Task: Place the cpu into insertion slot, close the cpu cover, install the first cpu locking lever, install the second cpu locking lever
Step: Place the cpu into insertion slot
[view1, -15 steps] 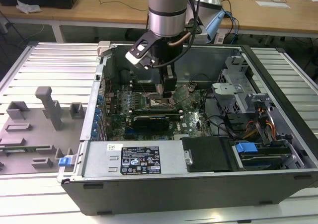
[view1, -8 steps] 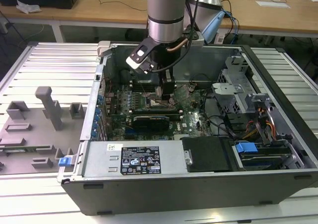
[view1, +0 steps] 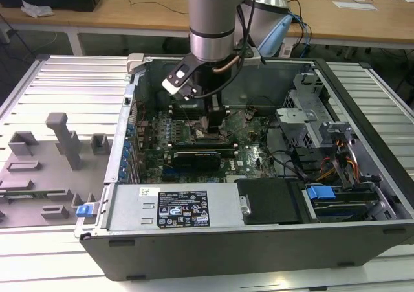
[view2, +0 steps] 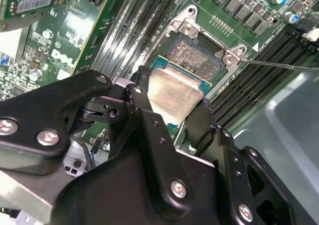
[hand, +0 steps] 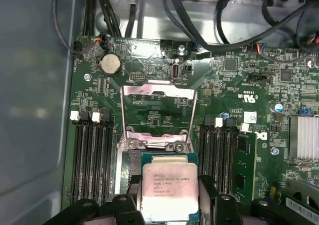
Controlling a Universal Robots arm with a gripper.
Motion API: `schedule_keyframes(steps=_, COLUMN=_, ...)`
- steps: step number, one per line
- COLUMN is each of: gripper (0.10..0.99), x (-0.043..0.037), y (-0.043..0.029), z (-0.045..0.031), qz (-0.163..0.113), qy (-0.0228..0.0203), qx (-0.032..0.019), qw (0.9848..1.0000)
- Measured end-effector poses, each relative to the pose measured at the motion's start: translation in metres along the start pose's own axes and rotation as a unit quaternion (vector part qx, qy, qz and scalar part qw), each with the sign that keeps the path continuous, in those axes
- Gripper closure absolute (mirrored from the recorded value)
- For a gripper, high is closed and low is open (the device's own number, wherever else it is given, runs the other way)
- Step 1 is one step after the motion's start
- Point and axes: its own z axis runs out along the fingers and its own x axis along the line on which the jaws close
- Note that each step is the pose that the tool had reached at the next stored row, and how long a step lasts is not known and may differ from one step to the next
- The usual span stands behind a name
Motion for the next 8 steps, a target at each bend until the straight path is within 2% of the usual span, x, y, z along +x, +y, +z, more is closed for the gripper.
schedule_keyframes(steps=8, gripper=0.545, x=0.0083, y=-0.0036, z=0.0080, qz=0.011, qy=-0.0014, qx=0.0000, qw=0.9999)
